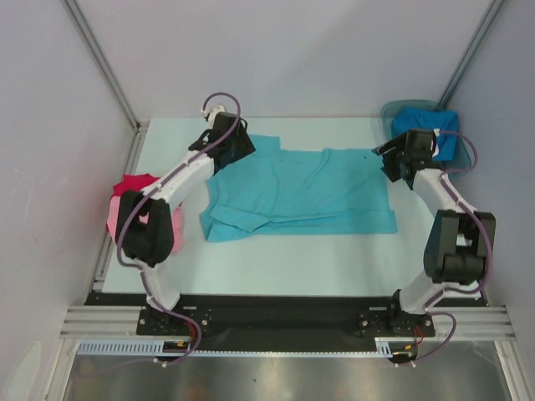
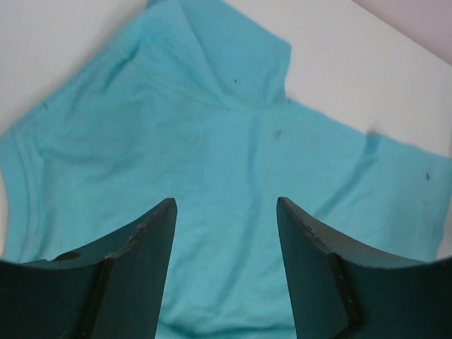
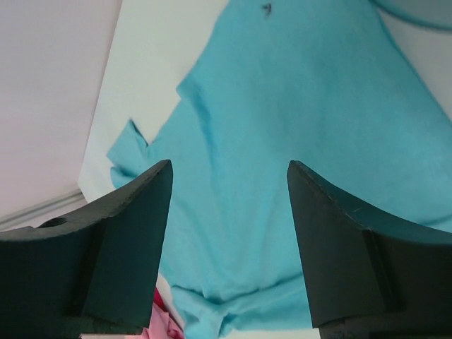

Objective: Fold and stack the t-shirts
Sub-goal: Fold the tshirt

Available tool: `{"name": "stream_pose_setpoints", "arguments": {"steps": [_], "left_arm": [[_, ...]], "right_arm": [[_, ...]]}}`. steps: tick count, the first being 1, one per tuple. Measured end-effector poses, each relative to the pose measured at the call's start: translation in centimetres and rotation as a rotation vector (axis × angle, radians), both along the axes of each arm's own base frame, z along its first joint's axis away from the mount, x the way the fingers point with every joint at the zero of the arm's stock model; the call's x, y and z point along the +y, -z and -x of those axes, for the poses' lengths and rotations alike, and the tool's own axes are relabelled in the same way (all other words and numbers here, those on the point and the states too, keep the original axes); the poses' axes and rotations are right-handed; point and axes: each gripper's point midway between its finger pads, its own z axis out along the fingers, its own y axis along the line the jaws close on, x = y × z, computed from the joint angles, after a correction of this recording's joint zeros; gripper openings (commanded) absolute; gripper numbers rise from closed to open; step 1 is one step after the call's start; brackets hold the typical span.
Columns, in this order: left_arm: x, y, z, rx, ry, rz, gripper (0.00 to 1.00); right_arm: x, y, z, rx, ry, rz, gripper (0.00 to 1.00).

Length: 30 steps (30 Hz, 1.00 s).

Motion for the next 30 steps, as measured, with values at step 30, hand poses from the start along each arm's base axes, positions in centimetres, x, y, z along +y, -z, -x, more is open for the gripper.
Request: {"name": "stream_pose_setpoints", "arguments": {"steps": [30], "left_arm": [[8.1,11.4,-12.3,0.226,0.196,-0.030,0.63]], "right_arm": [[-3.4,9.2,-10.8,0.411,-0.126,0.320,0.72]]}}
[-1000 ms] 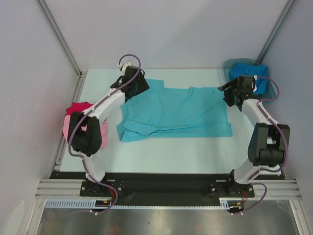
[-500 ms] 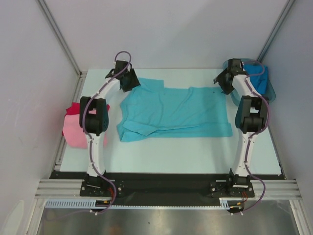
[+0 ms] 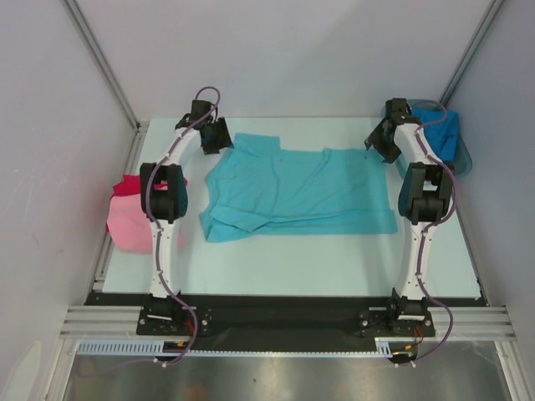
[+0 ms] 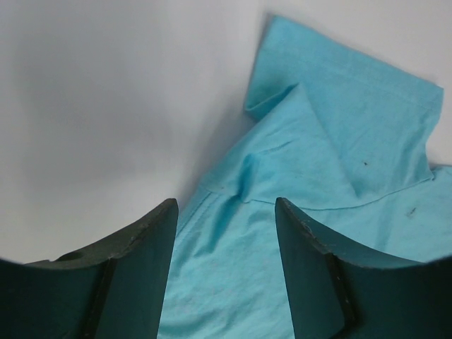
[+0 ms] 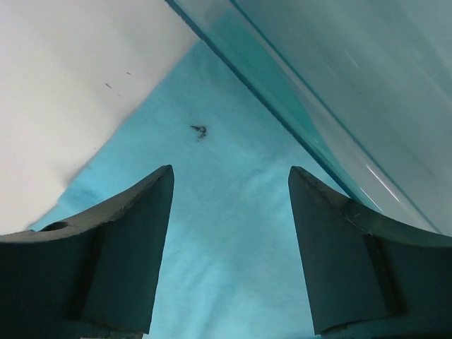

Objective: Fold and stack the t-shirts
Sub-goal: Fold the tshirt

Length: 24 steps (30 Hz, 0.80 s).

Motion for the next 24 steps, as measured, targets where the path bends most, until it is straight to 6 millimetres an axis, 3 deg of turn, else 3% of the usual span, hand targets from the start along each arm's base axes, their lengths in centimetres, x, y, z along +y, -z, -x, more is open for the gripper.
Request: {"name": "stream_pose_setpoints", "arguments": {"steps": [6,12,24], "left_arm": [[1.3,0.4,0.2,0.010,0.021,0.001,0.61],[0.9,2.7,1.9,0.070,0.067,0.023,0.60],[0.1,2.6,2.5,0.041,0.099,0.061,0.59]], "right_arm": [[0.2,0.6,0.4,0.032,-0.041,0.079,0.73],[0.6,1.5,0.8,0.061,-0.084,0.104,0.73],[1.1,3.7,2.3,0.153,-0.131,0.172,0.73]]}}
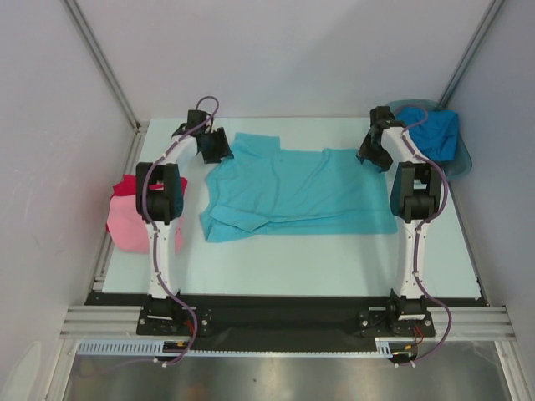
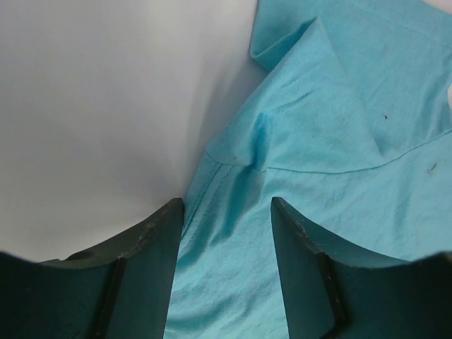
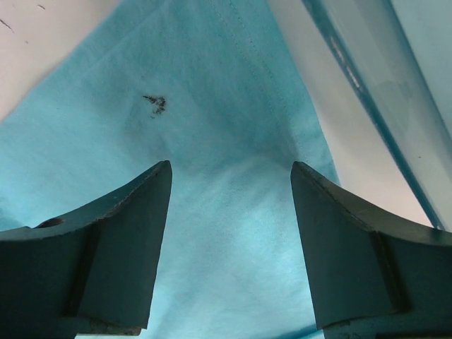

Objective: Fold and stack the t-shirts
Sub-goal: Fold the tshirt

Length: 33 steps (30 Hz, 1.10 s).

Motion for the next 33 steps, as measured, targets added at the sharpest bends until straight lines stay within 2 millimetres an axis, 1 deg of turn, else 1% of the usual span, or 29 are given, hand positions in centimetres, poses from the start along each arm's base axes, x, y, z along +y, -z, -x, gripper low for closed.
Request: {"name": "stream_pose_setpoints", "arguments": {"steps": [8,12,17,22,28,33], "left_arm": [[-0.1,0.0,0.2,-0.003,0.002,0.003,0.57],[-0.2,0.0,0.2,-0.002,0.001,0.002,0.56],[-0.1,0.0,0.8,0.010,-0.013,-0.008,0.50],[0.1,0.0,1.1,0.019,-0.032,-0.016,0.40],[0.3,-0.1,1.2,0.018,-0.043,-0.028,0.37],[0.3,0.3,2.0,0.036,-0.042,-0.032,0.36]], "right_arm": [[0.4,0.5,0.1,0.001,-0.017,0.012,0.73],[0.0,0.5,0.3,-0.013,0.004,0.041,0.73],[-1.2,0.2,1.1,-0.028,0.079,0.114,0.73],[-1.4,0.2,1.1,-0.038,0.102,0.129,0.73],[-1.3,0.2,1.0,-0.055,0.094,0.123,0.73],[-1.7,0.0,1.1,-0.055,0.083,0.148,0.73]]}}
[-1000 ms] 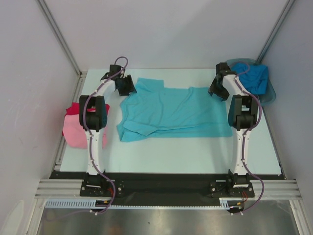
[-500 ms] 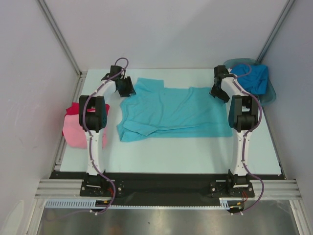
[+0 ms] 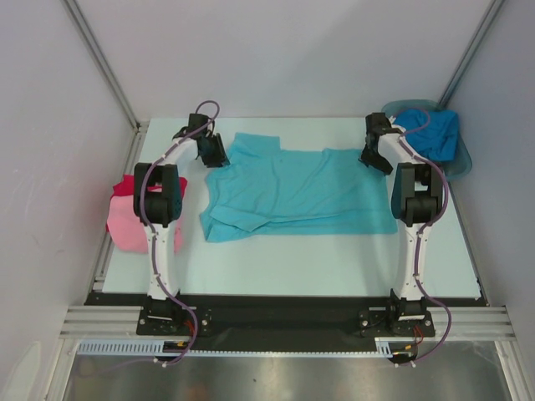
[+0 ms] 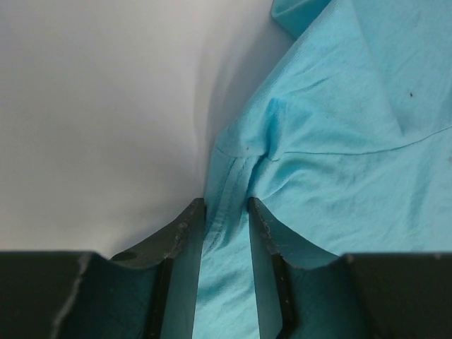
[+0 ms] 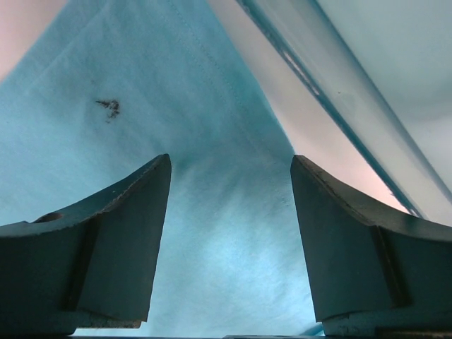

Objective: Fold and stack the t-shirts
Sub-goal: Fold the tshirt

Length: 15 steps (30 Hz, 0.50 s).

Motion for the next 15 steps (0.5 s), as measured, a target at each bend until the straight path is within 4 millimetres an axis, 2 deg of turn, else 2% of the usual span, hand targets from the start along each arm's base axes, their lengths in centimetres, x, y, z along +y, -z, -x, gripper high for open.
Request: {"name": "stream_pose_setpoints", "arguments": {"steps": [4,9,15], "left_arm": [[-0.1,0.2,0.6,0.011,0.002,-0.001,0.31],[0.0,-0.4,1.0,0.007,0.003,-0.001,0.18],[-0.1,-1.3,0.8,-0.014,0.004,0.001,0.07]], "right_arm": [[-0.1,-0.2,0.1,0.007,0.000,0.014,0.74],[1.2,0.4,-0.5,-0.010,-0.050,-0.070,0.73],[2.1,0.3,-1.3,-0.043,-0.092,-0.133,0.73]]}}
